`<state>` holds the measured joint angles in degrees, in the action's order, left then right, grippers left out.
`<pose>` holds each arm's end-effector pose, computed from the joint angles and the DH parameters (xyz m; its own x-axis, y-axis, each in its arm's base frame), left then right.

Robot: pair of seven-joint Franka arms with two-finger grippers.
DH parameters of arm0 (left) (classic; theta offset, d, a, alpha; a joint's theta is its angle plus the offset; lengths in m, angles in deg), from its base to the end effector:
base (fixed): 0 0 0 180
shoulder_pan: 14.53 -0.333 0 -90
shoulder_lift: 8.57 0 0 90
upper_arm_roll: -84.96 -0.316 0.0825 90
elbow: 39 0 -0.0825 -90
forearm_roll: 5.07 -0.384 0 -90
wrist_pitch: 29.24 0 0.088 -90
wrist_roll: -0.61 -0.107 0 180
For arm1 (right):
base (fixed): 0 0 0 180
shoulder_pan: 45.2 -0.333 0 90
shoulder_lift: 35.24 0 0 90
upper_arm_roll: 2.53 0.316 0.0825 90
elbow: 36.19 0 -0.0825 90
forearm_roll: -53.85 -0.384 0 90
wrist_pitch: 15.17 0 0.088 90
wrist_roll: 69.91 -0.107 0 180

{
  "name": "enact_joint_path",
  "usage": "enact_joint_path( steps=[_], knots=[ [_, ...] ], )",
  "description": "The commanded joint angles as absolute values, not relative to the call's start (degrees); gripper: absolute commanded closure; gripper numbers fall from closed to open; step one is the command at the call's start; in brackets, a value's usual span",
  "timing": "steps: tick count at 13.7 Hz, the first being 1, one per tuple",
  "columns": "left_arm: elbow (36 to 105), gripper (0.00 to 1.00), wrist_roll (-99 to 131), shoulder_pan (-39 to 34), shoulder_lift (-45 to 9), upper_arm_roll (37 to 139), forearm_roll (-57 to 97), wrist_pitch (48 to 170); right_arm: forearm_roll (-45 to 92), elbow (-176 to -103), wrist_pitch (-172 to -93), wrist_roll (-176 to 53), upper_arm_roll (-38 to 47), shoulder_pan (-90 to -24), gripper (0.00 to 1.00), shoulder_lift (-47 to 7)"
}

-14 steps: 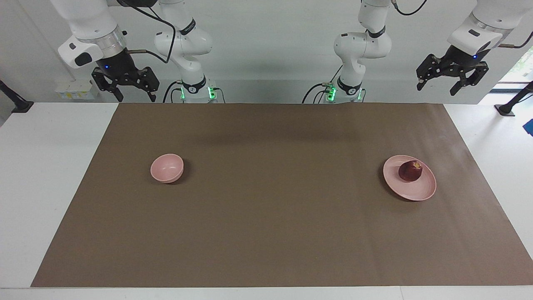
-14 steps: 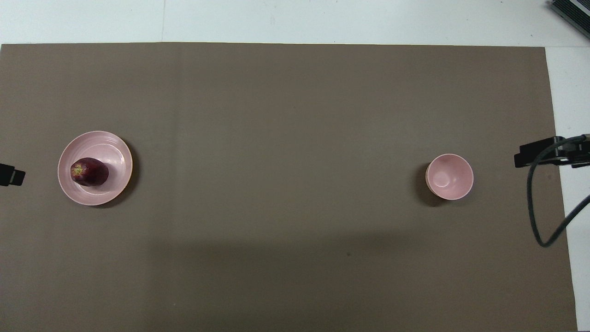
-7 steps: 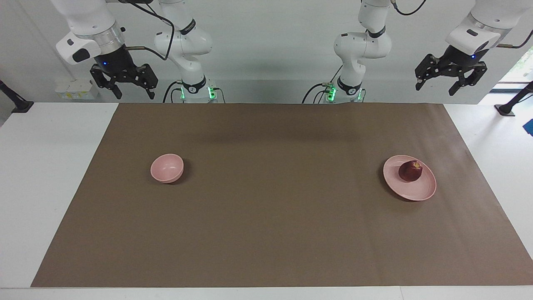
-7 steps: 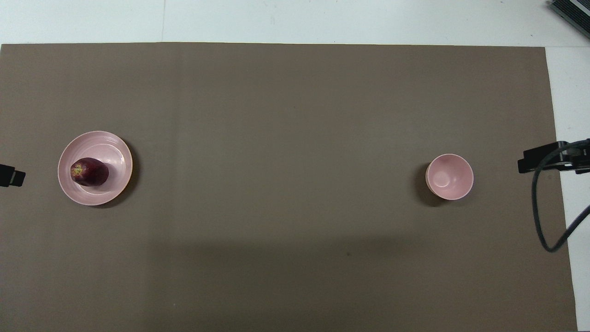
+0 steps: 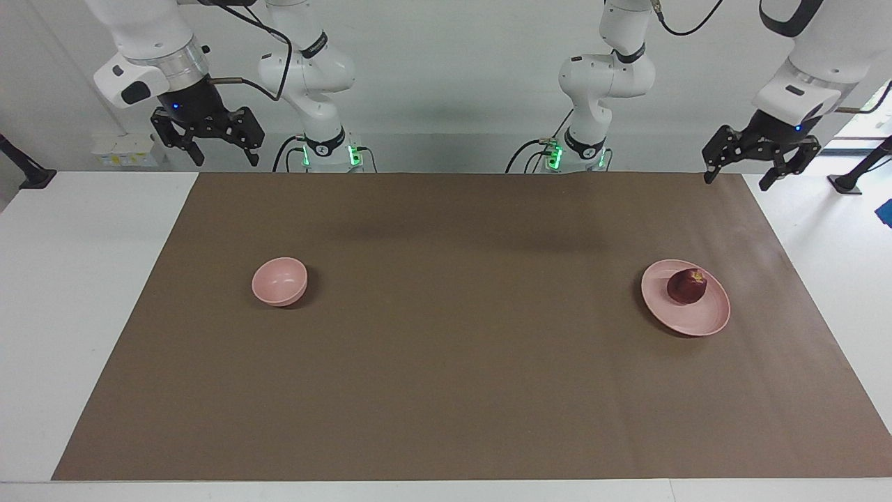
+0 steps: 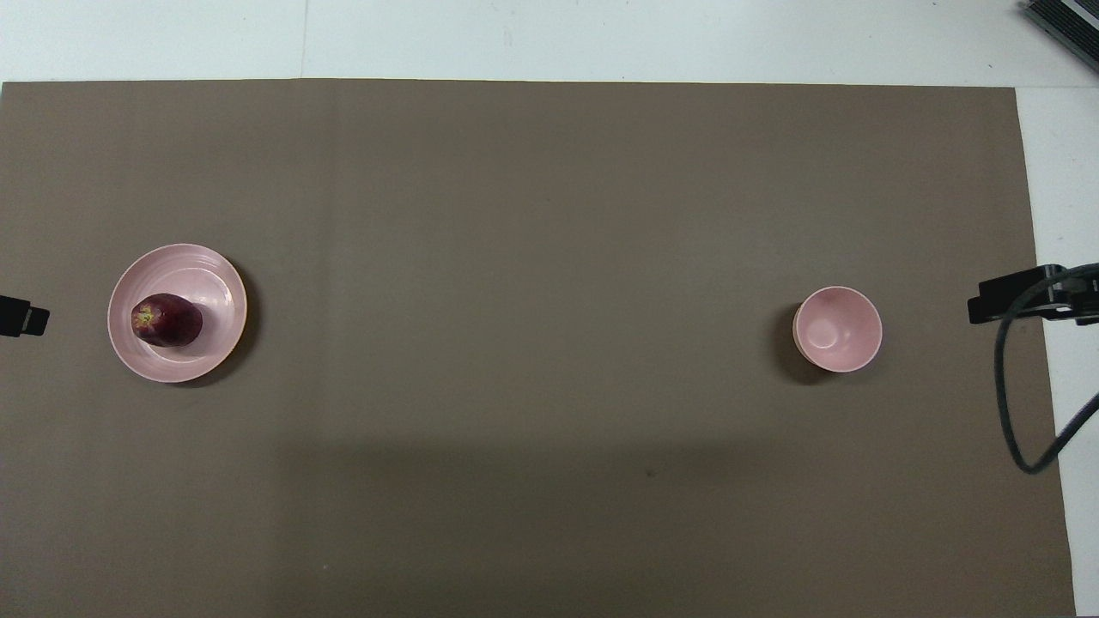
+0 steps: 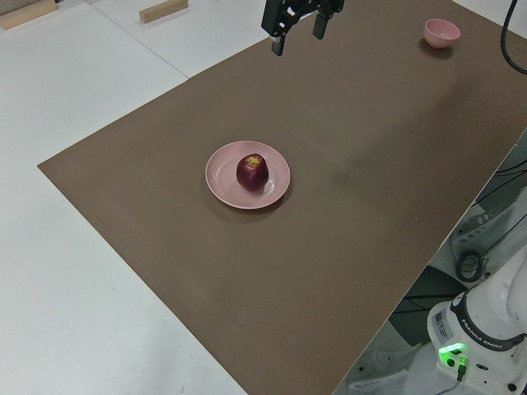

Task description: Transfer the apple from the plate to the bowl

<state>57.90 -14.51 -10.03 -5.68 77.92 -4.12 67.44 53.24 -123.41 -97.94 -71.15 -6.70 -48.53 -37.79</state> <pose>0.5477 0.0243 0.6052 0.9751 -0.2158 0.0505 -0.2165 -0.9762 0.0099 0.5274 -0.0075 0.6603 0.9988 -0.0348 -0.0336 -0.0352 -0.9993 -0.0131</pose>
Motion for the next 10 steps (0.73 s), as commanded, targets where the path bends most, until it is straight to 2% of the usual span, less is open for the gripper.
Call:
enact_joint_path(
  steps=[1,3,7,10],
  knots=[
    [69.2,0.0,-15.6,-11.5,-4.0,78.3,-4.6,78.3,53.1,-123.7,-97.2,-72.1,-6.7,-48.4,0.0,-38.4],
    [75.2,0.0,-15.6,-12.7,-5.3,78.3,-4.6,87.4,53.1,-123.7,-97.0,-71.9,-6.7,-48.4,0.0,-38.4],
    [77.2,0.0,-15.6,-15.1,-12.8,78.3,-4.6,95.3,53.1,-123.7,-97.0,-71.8,-6.7,-48.4,0.0,-38.4],
    [81.2,0.0,-15.6,-15.9,-13.9,78.4,-4.5,103.1,53.1,-123.7,-97.0,-71.9,-6.7,-48.4,0.0,-38.4]
  ],
)
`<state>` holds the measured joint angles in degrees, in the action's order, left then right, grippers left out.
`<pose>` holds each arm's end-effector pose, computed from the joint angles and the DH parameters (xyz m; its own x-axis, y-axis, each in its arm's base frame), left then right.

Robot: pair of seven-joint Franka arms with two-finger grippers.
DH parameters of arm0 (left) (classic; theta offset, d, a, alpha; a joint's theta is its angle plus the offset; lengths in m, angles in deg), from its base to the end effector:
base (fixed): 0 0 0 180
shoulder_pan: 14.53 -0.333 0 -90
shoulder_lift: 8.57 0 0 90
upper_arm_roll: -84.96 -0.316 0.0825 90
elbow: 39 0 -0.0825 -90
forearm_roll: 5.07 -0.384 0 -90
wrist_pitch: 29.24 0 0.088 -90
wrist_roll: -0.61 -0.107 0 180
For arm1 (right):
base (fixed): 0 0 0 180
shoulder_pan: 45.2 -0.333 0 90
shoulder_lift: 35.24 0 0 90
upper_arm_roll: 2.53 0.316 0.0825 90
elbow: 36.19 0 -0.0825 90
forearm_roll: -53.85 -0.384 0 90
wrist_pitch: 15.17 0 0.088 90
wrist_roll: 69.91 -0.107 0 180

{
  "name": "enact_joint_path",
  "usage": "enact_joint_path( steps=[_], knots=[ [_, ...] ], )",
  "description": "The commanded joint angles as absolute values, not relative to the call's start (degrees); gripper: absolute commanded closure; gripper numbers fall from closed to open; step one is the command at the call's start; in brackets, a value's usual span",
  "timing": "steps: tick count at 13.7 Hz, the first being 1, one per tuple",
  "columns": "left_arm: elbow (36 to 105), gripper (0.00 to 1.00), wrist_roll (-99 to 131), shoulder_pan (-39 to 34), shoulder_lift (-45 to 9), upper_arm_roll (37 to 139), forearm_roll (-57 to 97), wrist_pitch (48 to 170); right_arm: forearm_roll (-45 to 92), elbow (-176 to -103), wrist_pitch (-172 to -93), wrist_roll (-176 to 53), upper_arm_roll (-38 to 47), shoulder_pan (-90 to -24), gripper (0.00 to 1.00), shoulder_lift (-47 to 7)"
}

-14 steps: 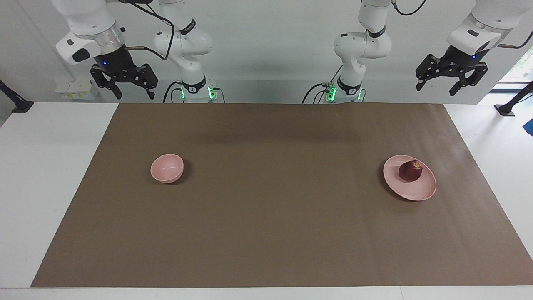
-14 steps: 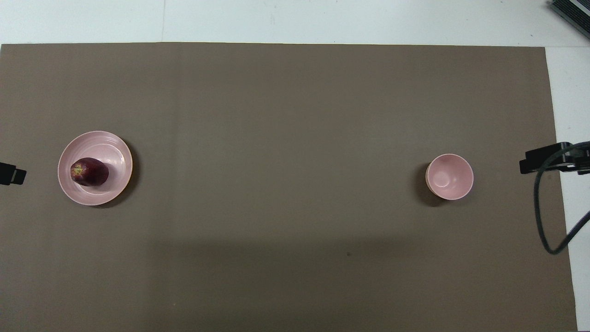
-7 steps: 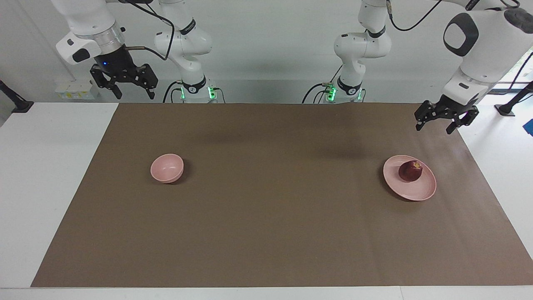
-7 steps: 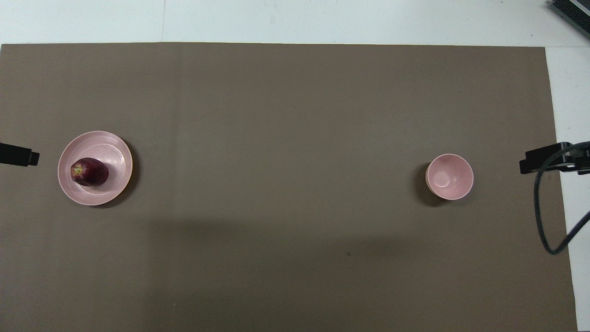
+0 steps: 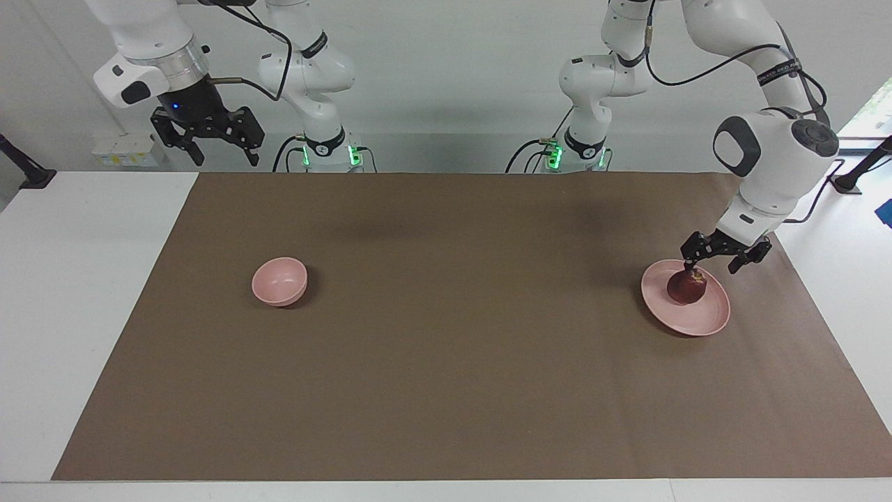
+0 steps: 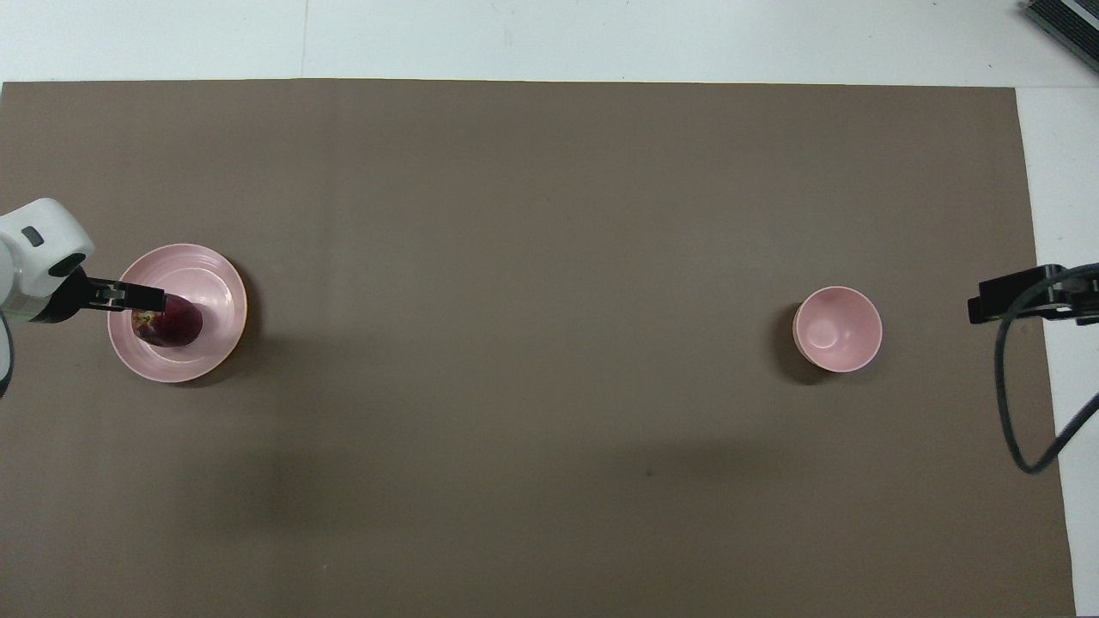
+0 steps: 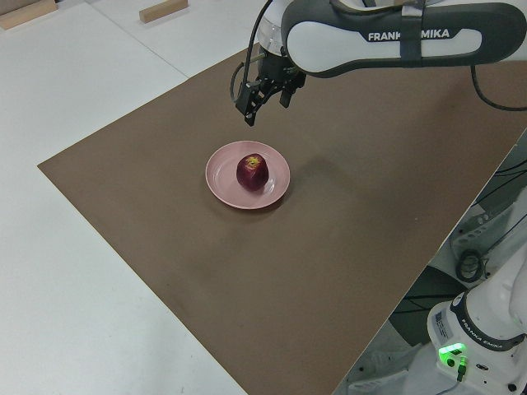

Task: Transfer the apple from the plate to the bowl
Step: 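Lower the left gripper onto the apple on the pink plate and grasp it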

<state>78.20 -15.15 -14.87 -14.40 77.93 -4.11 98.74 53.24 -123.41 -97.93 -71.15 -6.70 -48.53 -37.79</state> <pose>0.5734 0.0724 0.4003 0.9869 -0.1379 0.0843 -0.1365 -0.9904 -0.0221 0.5274 -0.0075 0.6602 0.9988 -0.0348 -0.0337 -0.0352 -0.9993 -0.0131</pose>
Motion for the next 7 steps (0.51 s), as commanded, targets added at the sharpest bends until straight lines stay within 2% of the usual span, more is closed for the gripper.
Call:
enact_joint_path(
  steps=[1,7],
  knots=[
    [82.0,0.0,-15.6,-16.1,-14.0,78.5,-4.5,103.6,53.1,-123.7,-96.9,-72.0,-6.7,-48.4,0.0,-38.4],
    [84.0,0.0,-22.8,-16.3,-16.1,78.5,2.5,104.3,53.1,-123.7,-95.9,-72.1,-6.8,-48.3,0.0,-38.5]
  ],
)
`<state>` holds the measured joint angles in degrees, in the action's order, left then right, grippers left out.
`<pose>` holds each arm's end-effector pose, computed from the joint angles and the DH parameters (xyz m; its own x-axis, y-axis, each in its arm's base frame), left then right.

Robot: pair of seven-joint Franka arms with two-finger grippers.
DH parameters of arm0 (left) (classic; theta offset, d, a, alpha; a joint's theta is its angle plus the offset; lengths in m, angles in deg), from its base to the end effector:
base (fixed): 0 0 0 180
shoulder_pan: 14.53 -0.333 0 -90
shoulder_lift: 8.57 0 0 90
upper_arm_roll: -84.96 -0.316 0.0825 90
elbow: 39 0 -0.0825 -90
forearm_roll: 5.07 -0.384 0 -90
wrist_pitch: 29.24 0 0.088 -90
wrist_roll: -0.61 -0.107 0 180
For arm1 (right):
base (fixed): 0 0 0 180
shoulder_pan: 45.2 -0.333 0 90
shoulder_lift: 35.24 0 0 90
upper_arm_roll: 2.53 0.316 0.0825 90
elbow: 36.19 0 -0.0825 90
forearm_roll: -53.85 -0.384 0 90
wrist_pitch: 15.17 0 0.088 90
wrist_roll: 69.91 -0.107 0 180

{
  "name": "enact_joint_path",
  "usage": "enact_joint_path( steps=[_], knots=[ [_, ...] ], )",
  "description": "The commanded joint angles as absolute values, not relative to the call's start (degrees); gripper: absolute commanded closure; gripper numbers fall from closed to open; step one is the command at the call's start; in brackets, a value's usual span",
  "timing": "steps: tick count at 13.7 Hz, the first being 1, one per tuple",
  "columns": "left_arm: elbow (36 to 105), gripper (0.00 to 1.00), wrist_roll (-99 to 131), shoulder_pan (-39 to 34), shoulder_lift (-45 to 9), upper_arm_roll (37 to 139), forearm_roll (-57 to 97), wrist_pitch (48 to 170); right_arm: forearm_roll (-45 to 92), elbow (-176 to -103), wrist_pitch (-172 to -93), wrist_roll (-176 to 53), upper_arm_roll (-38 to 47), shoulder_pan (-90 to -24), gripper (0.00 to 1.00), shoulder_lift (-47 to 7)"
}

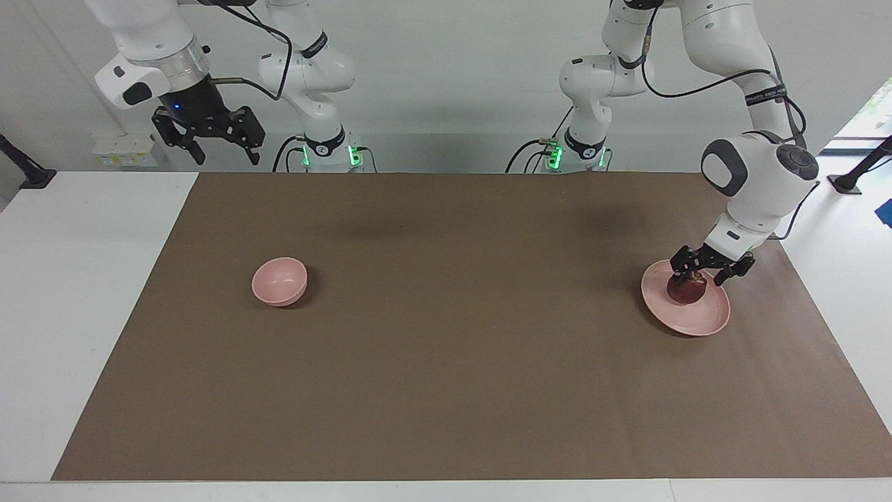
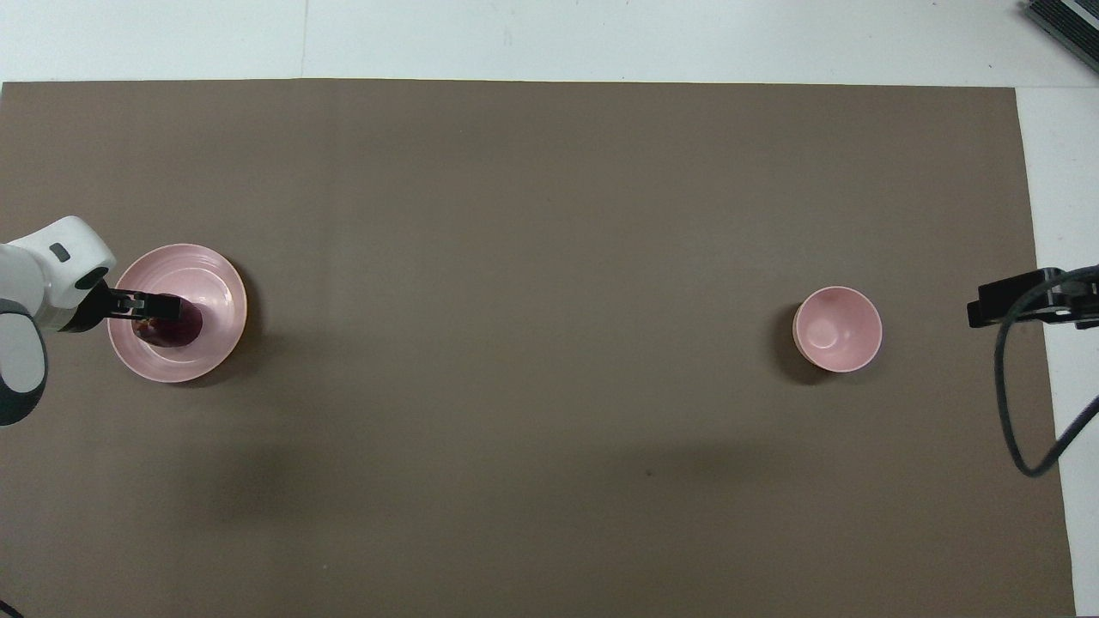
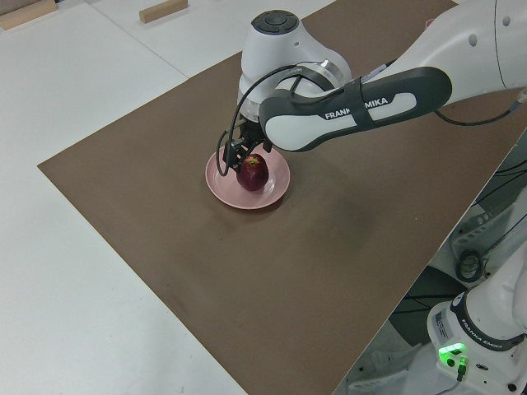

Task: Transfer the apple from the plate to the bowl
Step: 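Lower the left gripper onto the apple on the pink plate and grasp it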

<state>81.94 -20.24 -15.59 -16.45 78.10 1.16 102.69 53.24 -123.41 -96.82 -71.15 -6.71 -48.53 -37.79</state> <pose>0.5647 0.0752 0.3568 0.9853 -0.1541 0.0742 -0.1577 -0.9865 0.0449 0.5253 -0.0075 0.6586 0.9980 -0.0347 -0.0531 -0.0354 -0.9993 -0.0127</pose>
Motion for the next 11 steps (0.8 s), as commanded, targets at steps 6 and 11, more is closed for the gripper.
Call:
enact_joint_path(
  steps=[6,11],
  knots=[
    [84.3,0.0,-26.0,-17.3,-17.4,78.5,2.5,105.5,53.1,-123.6,-96.1,-72.1,-6.8,-48.3,0.0,-38.4],
    [84.2,0.0,-28.0,-17.6,-18.3,78.5,6.3,105.5,53.1,-123.8,-95.2,-72.4,-7.4,-47.1,0.0,-38.5]
  ],
)
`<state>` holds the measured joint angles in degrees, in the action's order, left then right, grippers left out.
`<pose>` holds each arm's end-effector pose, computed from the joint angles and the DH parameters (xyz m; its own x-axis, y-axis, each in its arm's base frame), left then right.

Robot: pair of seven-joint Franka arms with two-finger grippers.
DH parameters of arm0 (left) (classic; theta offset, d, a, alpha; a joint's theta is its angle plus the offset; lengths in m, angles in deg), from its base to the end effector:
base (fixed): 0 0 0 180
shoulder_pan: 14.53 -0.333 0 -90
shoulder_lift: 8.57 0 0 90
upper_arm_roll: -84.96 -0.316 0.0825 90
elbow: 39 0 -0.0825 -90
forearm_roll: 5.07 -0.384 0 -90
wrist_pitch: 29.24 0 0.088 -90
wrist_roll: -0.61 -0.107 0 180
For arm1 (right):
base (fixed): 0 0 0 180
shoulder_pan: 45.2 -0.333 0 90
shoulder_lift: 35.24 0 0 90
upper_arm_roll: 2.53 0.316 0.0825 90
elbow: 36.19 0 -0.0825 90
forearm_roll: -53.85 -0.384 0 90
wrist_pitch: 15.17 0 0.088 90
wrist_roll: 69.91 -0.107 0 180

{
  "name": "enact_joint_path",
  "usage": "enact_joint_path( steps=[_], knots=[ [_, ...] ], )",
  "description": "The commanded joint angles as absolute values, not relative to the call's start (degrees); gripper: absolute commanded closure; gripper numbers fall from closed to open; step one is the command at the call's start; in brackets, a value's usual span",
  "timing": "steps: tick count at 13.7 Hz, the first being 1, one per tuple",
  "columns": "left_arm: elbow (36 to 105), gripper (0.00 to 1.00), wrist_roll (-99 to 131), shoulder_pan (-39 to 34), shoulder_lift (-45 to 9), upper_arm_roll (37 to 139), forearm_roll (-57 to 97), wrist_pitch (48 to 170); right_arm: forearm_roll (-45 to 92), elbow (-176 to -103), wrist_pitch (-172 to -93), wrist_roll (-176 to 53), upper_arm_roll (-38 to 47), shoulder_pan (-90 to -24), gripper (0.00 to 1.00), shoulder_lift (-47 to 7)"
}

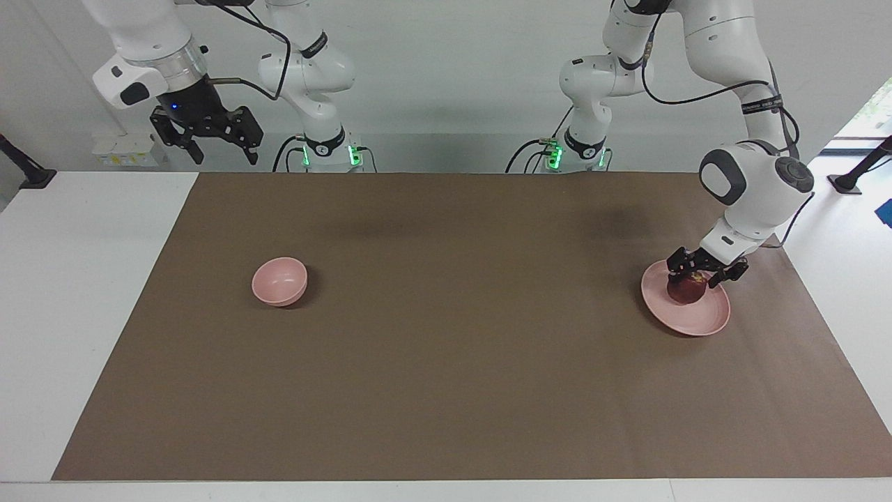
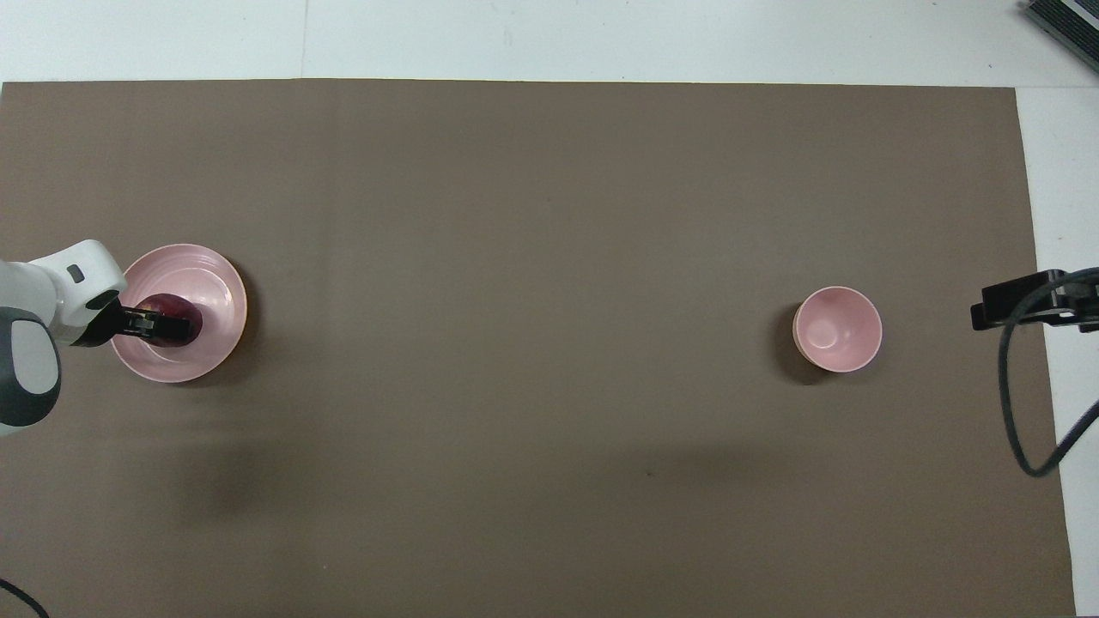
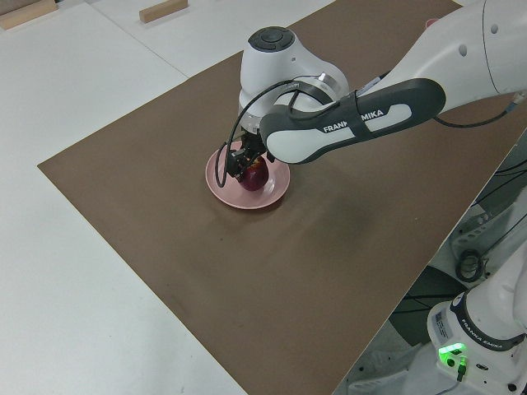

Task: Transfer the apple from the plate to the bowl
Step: 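Lower the left gripper onto the apple on the pink plate and grasp it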

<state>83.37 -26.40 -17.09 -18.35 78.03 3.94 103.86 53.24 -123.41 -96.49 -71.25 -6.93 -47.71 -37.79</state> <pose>0.5578 0.0895 0.3291 0.9787 -0.1974 0.0558 -0.2014 -0.9763 0.0793 0.5244 -0.0171 0.6582 0.9968 -0.0544 -0.0589 -0.0552 -0.9984 -0.0126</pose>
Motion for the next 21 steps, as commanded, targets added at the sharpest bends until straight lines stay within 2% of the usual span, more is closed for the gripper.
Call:
enact_joint_path(
  steps=[1,3,4,5,6,7,9,14,21],
  knots=[
    [84.2,0.0,-28.0,-17.4,-18.3,78.5,6.4,105.5,53.1,-123.8,-94.9,-72.4,-7.8,-47.0,0.0,-38.5],
    [84.2,0.14,-28.2,-17.6,-18.2,78.5,6.4,105.2,52.8,-124.3,-94.3,-72.4,-8.0,-46.7,0.0,-38.9],
    [84.1,0.31,-28.3,-17.5,-18.3,78.5,6.4,105.2,51.9,-125.4,-94.1,-73.0,-8.0,-46.3,0.0,-39.5],
    [83.7,0.53,-28.6,-17.5,-18.2,78.5,6.4,105.3,51.0,-127.0,-94.2,-75.7,-8.1,-45.9,0.0,-40.5],
    [83.0,0.83,-30.2,-17.7,-18.3,78.4,6.4,105.5,49.9,-128.6,-94.4,-78.1,-8.2,-45.7,0.0,-41.1],
    [82.0,0.98,-31.1,-18.0,-18.2,78.4,6.3,105.2,48.8,-129.4,-94.6,-78.9,-8.3,-45.7,0.0,-41.3],
    [81.1,1.0,-30.8,-18.3,-17.4,78.4,6.4,104.2,47.9,-130.0,-94.9,-81.3,-8.2,-45.8,0.0,-41.2],
    [80.8,1.0,-25.1,-16.2,-10.9,79.2,6.4,95.8,40.5,-131.8,-97.4,-84.9,-8.3,-45.8,0.0,-39.3],
    [78.9,1.0,-7.1,-2.6,-9.3,80.4,14.5,91.7,28.7,-140.6,-104.1,-96.9,-7.9,-48.1,0.0,-39.2]
  ],
)
